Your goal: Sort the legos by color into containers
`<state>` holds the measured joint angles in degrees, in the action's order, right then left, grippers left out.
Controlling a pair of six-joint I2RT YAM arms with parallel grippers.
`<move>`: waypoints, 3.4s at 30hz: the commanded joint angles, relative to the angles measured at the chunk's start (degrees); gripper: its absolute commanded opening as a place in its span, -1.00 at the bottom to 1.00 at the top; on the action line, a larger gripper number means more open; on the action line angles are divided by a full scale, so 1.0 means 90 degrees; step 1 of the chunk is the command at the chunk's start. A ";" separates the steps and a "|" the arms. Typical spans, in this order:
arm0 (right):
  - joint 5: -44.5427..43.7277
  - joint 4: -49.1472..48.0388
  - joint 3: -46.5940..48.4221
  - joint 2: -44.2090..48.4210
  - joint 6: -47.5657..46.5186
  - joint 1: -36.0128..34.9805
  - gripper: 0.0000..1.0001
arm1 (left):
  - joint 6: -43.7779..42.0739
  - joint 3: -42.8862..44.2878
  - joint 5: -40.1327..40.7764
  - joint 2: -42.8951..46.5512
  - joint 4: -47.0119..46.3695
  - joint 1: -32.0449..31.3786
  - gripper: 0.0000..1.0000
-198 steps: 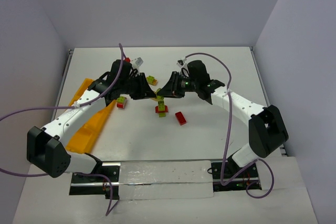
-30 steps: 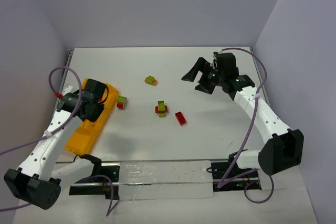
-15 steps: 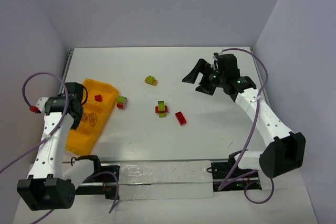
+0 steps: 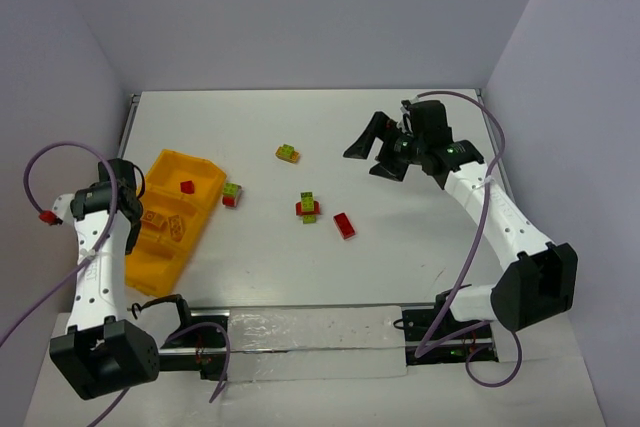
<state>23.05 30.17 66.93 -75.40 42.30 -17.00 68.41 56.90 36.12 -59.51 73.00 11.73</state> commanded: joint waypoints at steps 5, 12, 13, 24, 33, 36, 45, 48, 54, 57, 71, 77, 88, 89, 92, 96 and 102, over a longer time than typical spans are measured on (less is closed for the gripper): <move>0.0026 0.0027 0.0445 -0.0079 -0.0071 -0.0123 0.98 | -0.0531 -0.0063 -0.0234 -0.0009 -0.0504 0.0377 0.55; 0.0012 0.0013 0.0418 -0.0091 -0.0059 -0.0169 0.98 | -0.1152 0.0117 -0.0476 -0.0024 -0.0893 0.0406 0.96; -0.0005 0.0028 0.0430 -0.0101 -0.0084 -0.0163 0.98 | -0.1492 0.0176 -0.0661 0.0002 -0.1024 0.0402 0.96; -0.0479 0.0286 0.0637 -0.0237 -0.0556 -0.0171 0.98 | -0.2597 0.1714 -0.1038 -0.1279 -0.1785 -0.2788 0.89; -0.1606 0.0627 0.0169 0.0269 -0.1036 -0.0181 0.99 | -0.3108 0.2603 -0.2055 -0.3067 -0.2552 -0.4330 0.90; -0.1841 0.0543 -0.0071 0.0408 -0.1154 -0.0181 0.99 | -0.3180 0.2680 -0.2577 -0.3317 -0.2934 -0.4486 0.90; -0.2469 0.0167 -0.0483 0.0523 -0.1509 -0.0188 1.00 | -0.3575 0.3284 -0.3035 -0.4483 -0.3148 -0.5034 0.93; -0.2542 0.0116 -0.0512 0.0536 -0.1546 -0.0181 1.00 | -0.3713 0.3326 -0.3221 -0.4734 -0.3248 -0.5140 0.93; -0.2889 -0.0326 -0.0823 0.0730 -0.1456 -0.0190 1.00 | -0.3601 0.3420 -0.3138 -0.5118 -0.3320 -0.5219 0.91; -0.2968 -0.0335 -0.0769 0.0684 -0.1382 -0.0181 0.99 | -0.3463 0.3557 -0.3288 -0.5366 -0.3345 -0.5238 0.90; -0.2592 0.0260 -0.0230 0.0077 -0.1378 -0.0141 1.00 | -0.3299 0.3609 -0.3628 -0.5432 -0.3471 -0.5594 0.76; -0.2411 0.0270 -0.0226 0.0083 -0.1323 -0.0141 1.00 | -0.2754 0.3542 -0.3357 -0.5544 -0.3460 -0.5805 0.46; -0.2233 0.0257 -0.0251 0.0111 -0.1300 -0.0142 1.00 | -0.2701 0.3592 -0.2754 -0.5783 -0.3160 -0.6087 0.32; -0.2212 0.0244 -0.0258 0.0124 -0.1293 -0.0142 1.00 | -0.2708 0.3598 -0.2692 -0.5825 -0.3125 -0.6114 0.28; -0.2200 0.0242 -0.0284 0.0153 -0.1291 -0.0141 1.00 | -0.2726 0.3599 -0.2637 -0.5857 -0.3082 -0.6172 0.22; -0.2165 0.0232 -0.0298 0.0165 -0.1277 -0.0142 1.00 | -0.2760 0.3621 -0.2668 -0.5888 -0.3102 -0.6195 0.14; -0.2086 0.0213 -0.0264 0.0155 -0.1263 -0.0142 1.00 | -0.2792 0.3641 -0.2724 -0.5878 -0.3034 -0.6222 -0.43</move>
<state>3.78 32.34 62.04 -75.07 30.61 -18.24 43.24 86.77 10.81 -112.46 44.57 -43.78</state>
